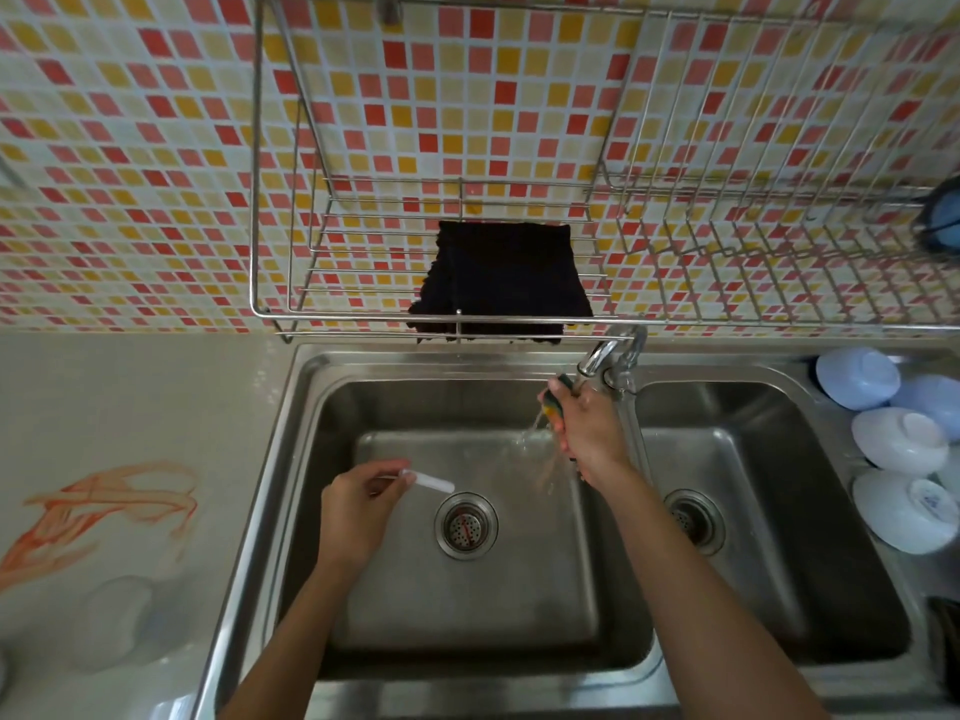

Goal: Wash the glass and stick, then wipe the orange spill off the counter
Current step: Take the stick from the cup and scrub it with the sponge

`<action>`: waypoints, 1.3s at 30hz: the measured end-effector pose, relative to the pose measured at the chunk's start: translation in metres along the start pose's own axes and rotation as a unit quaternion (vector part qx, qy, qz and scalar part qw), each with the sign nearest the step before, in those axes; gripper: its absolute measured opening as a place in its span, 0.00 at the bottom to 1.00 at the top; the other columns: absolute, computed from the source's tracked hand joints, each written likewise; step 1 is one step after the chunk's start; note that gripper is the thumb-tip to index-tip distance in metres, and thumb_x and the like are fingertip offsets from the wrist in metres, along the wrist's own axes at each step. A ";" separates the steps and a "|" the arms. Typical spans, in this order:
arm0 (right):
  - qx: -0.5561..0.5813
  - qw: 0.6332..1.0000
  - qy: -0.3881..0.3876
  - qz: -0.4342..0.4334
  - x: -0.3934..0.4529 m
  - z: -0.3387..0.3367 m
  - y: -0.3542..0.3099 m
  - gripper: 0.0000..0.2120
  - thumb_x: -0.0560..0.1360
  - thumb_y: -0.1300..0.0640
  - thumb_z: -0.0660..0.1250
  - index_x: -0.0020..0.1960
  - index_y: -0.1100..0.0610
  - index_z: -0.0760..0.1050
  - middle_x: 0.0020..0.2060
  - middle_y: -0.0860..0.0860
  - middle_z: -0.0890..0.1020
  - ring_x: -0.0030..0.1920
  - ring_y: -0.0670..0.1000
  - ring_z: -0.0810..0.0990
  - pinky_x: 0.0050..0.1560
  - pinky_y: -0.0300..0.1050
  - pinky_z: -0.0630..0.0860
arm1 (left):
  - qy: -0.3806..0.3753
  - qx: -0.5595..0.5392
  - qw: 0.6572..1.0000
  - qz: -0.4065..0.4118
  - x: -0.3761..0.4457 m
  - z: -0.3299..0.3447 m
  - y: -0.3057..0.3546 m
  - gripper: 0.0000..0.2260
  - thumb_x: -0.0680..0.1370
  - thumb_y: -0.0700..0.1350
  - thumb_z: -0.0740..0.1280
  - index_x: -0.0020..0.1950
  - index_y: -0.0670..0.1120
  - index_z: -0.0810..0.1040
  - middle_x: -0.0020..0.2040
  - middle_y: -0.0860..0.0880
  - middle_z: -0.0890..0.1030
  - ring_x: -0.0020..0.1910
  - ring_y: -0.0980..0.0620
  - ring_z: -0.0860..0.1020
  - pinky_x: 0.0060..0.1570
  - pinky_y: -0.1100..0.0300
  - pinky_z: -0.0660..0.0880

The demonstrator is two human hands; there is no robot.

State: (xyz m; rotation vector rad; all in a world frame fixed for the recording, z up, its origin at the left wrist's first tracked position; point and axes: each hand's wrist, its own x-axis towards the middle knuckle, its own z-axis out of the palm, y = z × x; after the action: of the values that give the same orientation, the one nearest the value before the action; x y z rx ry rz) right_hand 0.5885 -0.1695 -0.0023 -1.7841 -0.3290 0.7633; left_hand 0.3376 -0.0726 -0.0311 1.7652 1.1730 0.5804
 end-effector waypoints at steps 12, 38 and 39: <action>-0.165 0.984 0.062 -0.003 0.017 -0.017 0.033 0.19 0.81 0.43 0.54 0.43 0.55 0.74 0.31 0.54 0.76 0.27 0.50 0.73 0.33 0.47 0.73 | -0.004 -0.013 1.000 0.016 0.005 0.011 0.010 0.09 0.71 0.40 0.75 0.51 0.45 0.84 0.42 0.52 0.84 0.43 0.63 0.82 0.43 0.74 0.76; -0.296 0.946 0.026 -0.133 -0.041 0.022 0.070 0.12 0.75 0.63 0.69 0.58 0.57 0.81 0.50 0.51 0.84 0.48 0.48 0.81 0.49 0.29 0.69 | 0.018 0.191 0.975 0.112 0.012 0.026 -0.006 0.04 0.73 0.48 0.72 0.46 0.50 0.83 0.44 0.55 0.83 0.49 0.51 0.78 0.56 0.55 0.68; -0.304 0.944 0.015 -0.127 -0.045 0.025 0.072 0.12 0.74 0.63 0.70 0.57 0.56 0.82 0.49 0.52 0.85 0.45 0.46 0.81 0.47 0.28 0.69 | 0.014 0.198 0.974 0.107 0.009 0.027 -0.012 0.04 0.73 0.48 0.72 0.46 0.51 0.83 0.45 0.54 0.84 0.50 0.50 0.79 0.57 0.57 0.65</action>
State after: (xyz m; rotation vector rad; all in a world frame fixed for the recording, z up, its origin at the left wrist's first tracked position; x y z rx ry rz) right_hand 0.5275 -0.2019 -0.0586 -2.2637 -0.8276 0.4721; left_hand 0.3568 -0.0747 -0.0553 2.2505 1.1861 0.5224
